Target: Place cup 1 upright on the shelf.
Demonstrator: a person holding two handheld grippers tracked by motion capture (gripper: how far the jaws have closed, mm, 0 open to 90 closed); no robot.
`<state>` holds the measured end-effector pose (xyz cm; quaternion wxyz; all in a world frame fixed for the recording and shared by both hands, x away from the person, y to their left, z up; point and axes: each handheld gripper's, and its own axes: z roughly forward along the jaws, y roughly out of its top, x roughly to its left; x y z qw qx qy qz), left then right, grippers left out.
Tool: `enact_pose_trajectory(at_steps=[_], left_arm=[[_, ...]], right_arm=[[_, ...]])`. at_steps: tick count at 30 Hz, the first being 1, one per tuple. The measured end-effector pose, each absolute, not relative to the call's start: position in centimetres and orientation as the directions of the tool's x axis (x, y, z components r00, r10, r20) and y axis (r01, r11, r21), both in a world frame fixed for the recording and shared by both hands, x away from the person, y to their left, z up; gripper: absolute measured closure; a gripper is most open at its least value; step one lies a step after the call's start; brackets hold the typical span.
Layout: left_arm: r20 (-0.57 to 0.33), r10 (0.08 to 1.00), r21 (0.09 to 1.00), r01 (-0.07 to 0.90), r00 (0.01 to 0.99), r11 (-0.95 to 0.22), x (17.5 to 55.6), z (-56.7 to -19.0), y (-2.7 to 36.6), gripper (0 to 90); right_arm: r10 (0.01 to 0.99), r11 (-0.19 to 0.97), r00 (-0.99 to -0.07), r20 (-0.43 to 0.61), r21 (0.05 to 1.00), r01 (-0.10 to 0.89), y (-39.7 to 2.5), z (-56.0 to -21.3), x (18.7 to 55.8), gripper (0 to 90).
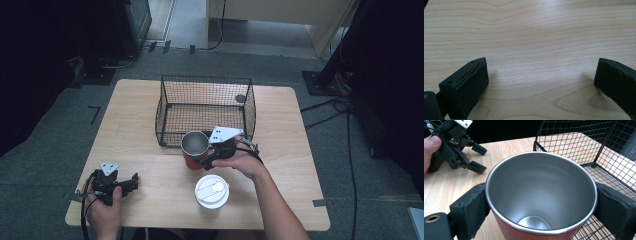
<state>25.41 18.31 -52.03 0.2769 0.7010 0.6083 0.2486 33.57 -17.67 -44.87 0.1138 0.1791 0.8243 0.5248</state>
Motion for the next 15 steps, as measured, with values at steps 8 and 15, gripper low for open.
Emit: enact_pose_trajectory(at_steps=[8,15], left_arm=[[0.011,0.991,0.692,0.715,0.135,-0.105,25.4,-52.0,18.3,0.0],[0.013,0.99,0.691,0.714,0.139,-0.109,25.5,-52.0,18.3,0.0]], right_arm=[[0.401,0.418,-0.916,-0.016,0.893,0.167,-19.0,-44.5,33.3,7.1],[0.397,0.454,-0.917,-0.04,0.877,0.158,-20.3,-44.1,32.7,6.1]])
